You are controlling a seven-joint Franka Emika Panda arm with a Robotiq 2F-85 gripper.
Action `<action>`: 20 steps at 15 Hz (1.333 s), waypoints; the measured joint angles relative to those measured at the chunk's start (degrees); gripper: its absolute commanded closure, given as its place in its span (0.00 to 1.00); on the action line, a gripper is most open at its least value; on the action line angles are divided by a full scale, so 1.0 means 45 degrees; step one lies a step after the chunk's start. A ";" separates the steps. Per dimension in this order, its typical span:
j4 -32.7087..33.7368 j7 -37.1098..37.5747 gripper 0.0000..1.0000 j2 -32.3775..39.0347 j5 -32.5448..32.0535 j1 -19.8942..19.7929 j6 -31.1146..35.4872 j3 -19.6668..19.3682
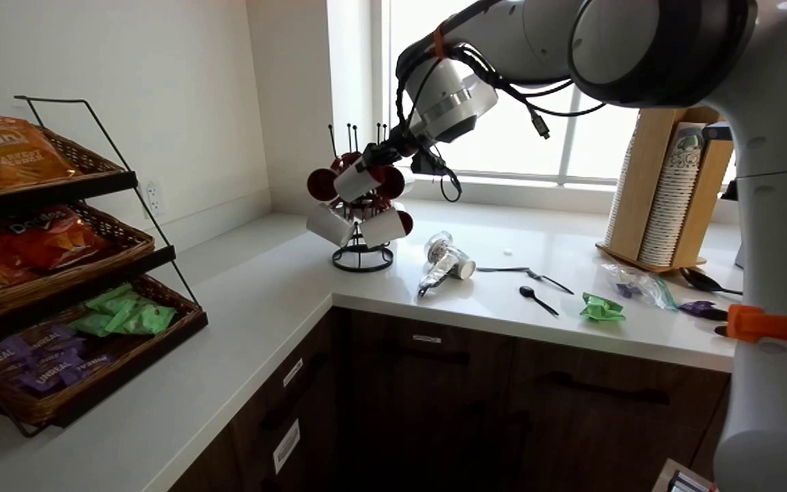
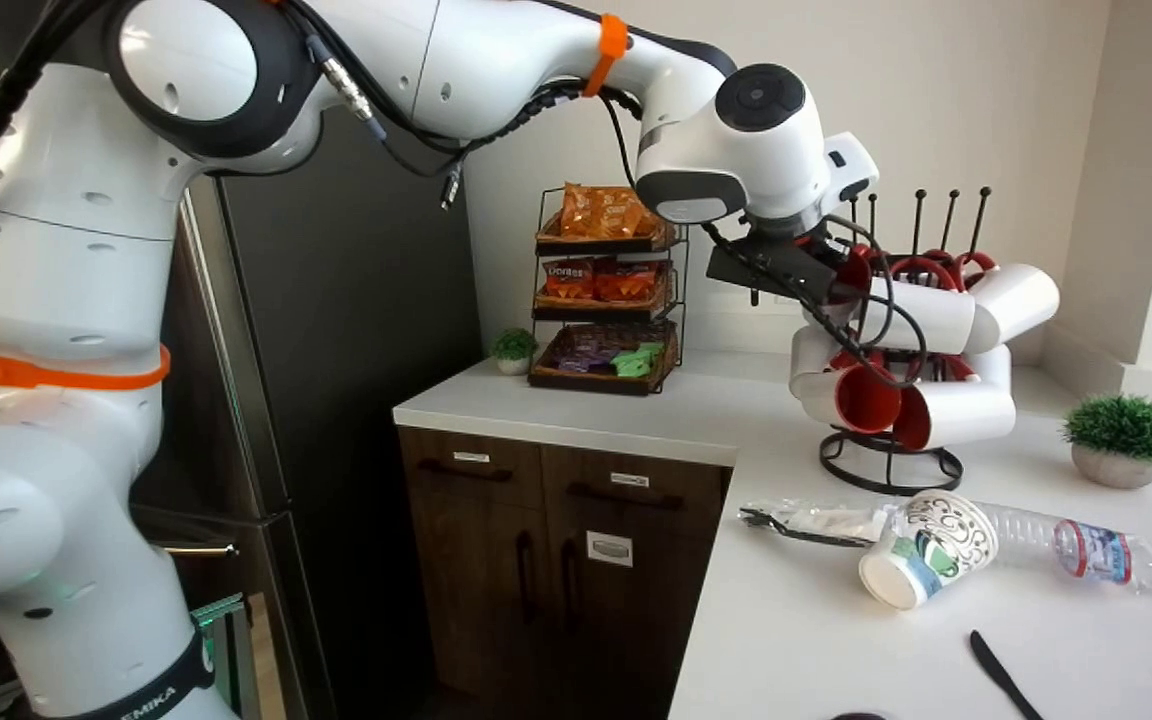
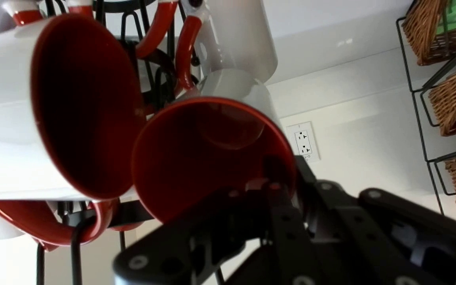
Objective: Remove one mug from the rack and put it on the table
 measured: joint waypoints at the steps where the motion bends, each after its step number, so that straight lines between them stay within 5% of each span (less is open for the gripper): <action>1: -0.0004 0.0000 0.90 0.0009 0.0000 -0.0022 -0.0008 0.0000; 3: -0.0023 0.0002 0.64 0.0025 0.0000 -0.0057 -0.0015 -0.0001; 8: 0.0000 -0.0103 0.29 0.0434 -0.0002 -0.0184 -0.0030 -0.0038; 12: 0.0023 -0.0169 0.17 0.0727 -0.0002 -0.0283 -0.0030 -0.0038; 18: 0.0083 -0.0268 0.33 0.0811 -0.0002 -0.0307 -0.0030 -0.0020; 19: 0.0105 -0.0296 0.38 0.0809 -0.0002 -0.0307 -0.0030 -0.0012; 20: 0.0136 -0.0332 0.55 0.0808 -0.0002 -0.0307 -0.0030 0.0002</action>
